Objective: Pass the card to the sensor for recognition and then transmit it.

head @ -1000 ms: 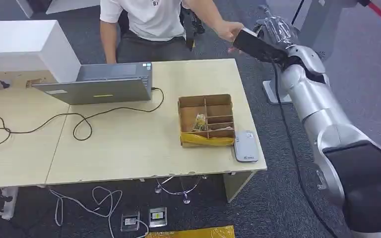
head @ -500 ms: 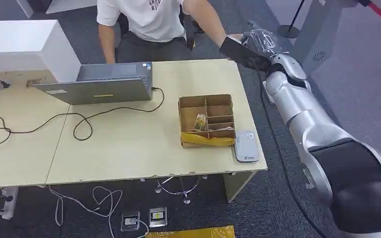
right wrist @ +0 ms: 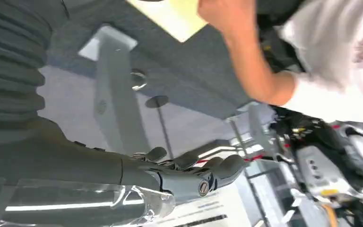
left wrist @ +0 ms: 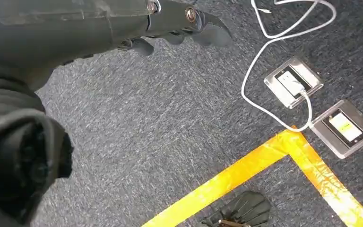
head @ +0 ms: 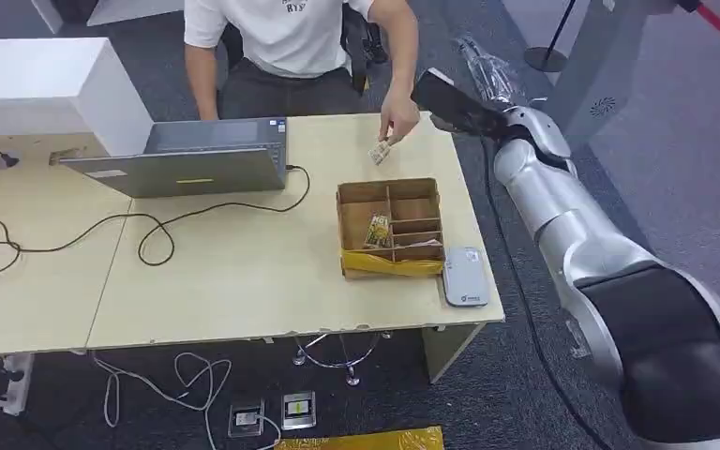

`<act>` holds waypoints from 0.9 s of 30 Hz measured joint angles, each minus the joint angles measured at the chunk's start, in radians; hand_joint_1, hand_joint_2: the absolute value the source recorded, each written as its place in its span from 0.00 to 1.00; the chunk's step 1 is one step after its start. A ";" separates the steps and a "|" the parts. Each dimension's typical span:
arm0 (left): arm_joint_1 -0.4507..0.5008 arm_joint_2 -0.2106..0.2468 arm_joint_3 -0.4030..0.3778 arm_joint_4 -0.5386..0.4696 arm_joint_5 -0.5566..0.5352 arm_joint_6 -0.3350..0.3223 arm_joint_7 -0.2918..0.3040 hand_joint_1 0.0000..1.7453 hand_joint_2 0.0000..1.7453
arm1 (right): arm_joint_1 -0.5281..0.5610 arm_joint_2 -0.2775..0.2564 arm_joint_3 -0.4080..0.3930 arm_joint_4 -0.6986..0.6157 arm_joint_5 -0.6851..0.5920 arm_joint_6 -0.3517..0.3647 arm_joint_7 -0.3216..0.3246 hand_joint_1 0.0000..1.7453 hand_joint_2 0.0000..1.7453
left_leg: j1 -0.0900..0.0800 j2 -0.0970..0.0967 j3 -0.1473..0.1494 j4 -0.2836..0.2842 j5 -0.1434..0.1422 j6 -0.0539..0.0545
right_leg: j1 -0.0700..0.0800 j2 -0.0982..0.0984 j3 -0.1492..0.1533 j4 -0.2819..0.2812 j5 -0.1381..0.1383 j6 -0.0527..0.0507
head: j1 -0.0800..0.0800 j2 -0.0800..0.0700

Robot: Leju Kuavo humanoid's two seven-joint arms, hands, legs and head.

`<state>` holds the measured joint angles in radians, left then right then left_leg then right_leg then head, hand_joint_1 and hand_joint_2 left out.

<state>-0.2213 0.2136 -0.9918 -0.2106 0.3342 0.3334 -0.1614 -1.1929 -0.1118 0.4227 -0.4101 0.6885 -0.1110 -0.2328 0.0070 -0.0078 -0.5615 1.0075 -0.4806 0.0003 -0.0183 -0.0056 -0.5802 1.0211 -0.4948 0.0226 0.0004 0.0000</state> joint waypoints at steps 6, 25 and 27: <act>0.010 0.000 0.000 0.000 0.017 0.007 -0.001 0.00 0.00 | 0.018 0.008 -0.001 -0.028 -0.148 0.079 -0.107 0.00 1.00 | 0.000 0.000 0.000 0.000 0.000 0.000 | 0.000 0.000 0.000 0.000 0.000 0.000 | 0.000 0.000; 0.048 0.000 0.001 0.000 0.056 0.027 -0.023 0.00 0.00 | 0.388 -0.097 0.000 -0.479 -0.241 0.217 0.025 0.00 1.00 | 0.000 0.000 0.001 0.000 0.000 0.000 | 0.000 0.000 0.000 -0.001 0.000 0.000 | 0.000 0.000; 0.049 0.000 0.001 0.000 0.058 0.027 -0.023 0.00 0.00 | 0.429 -0.111 0.000 -0.524 -0.230 0.231 0.034 0.00 1.00 | 0.000 0.000 0.001 0.000 0.000 0.000 | 0.000 0.000 0.000 -0.001 0.000 0.000 | 0.000 0.000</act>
<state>-0.1720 0.2136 -0.9911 -0.2106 0.3925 0.3609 -0.1843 -0.7638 -0.2224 0.4227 -0.9345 0.4581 0.1198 -0.1984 0.0070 -0.0073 -0.5604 1.0075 -0.4810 0.0000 -0.0183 -0.0052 -0.5801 1.0205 -0.4949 0.0225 0.0004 0.0000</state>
